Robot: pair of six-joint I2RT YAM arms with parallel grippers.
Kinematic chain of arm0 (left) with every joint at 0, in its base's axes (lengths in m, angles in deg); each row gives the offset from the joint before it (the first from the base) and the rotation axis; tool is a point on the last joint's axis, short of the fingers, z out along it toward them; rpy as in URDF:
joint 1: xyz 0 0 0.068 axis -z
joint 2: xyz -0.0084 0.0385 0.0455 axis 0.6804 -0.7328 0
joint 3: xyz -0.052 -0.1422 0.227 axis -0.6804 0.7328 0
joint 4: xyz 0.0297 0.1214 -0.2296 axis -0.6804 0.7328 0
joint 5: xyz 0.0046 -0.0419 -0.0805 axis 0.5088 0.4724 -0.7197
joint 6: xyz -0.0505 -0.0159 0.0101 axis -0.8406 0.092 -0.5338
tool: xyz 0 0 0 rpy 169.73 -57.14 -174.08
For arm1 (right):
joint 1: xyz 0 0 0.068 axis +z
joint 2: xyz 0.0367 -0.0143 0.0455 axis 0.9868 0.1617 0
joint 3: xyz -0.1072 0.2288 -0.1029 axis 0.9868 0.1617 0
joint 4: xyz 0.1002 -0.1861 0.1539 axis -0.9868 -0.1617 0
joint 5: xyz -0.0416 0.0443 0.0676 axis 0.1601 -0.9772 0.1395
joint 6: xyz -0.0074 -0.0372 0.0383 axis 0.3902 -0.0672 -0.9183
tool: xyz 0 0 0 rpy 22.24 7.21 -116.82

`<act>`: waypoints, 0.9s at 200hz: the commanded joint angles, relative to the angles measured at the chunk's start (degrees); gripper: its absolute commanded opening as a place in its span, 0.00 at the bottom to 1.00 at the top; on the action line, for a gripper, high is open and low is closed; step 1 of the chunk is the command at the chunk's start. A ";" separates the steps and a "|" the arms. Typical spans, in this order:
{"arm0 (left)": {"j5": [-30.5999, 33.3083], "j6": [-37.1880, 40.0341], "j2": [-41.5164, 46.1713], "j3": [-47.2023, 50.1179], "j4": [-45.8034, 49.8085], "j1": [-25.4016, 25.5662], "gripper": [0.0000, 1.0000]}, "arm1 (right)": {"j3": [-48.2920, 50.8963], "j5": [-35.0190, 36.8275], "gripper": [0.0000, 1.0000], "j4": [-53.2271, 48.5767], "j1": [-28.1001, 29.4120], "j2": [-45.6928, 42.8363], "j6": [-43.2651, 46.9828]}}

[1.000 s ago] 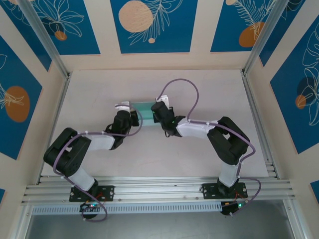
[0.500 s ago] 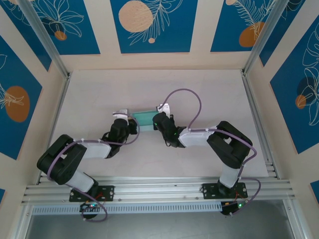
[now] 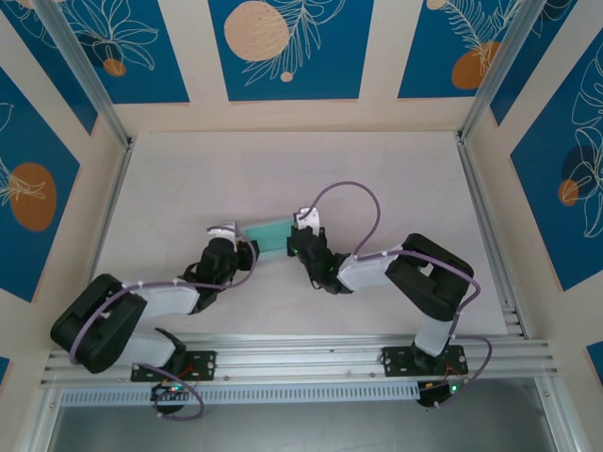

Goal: Fold the paper box

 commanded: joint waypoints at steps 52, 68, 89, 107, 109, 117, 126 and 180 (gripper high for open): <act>1.82 -1.07 17.77 2.15 11.26 0.54 0.67 | 2.73 -1.10 0.06 -6.27 1.48 3.80 -0.36; 0.62 -1.49 22.11 2.37 13.83 0.56 0.70 | 2.95 -1.09 0.06 -6.34 1.44 3.78 -0.37; 1.32 -0.30 28.06 -0.04 21.61 1.37 0.70 | 3.05 -0.96 0.06 -6.37 1.66 3.76 -0.10; 2.25 0.57 32.48 -3.36 27.88 2.82 0.70 | 2.95 -0.91 0.06 -6.27 1.78 3.91 0.22; 2.41 0.70 32.85 -3.69 28.48 2.95 0.70 | 2.96 -0.87 0.06 -6.24 1.80 3.91 0.27; 3.33 1.01 34.31 -5.37 30.81 3.45 0.70 | 2.95 -0.74 0.06 -6.30 1.90 3.95 0.31; 4.62 1.56 35.41 -7.38 33.25 3.61 0.70 | 2.96 -0.74 0.06 -6.34 1.98 4.02 0.40; 0.41 10.76 19.28 -25.91 41.66 3.60 0.69 | 3.19 0.76 0.06 -7.26 3.02 4.03 0.97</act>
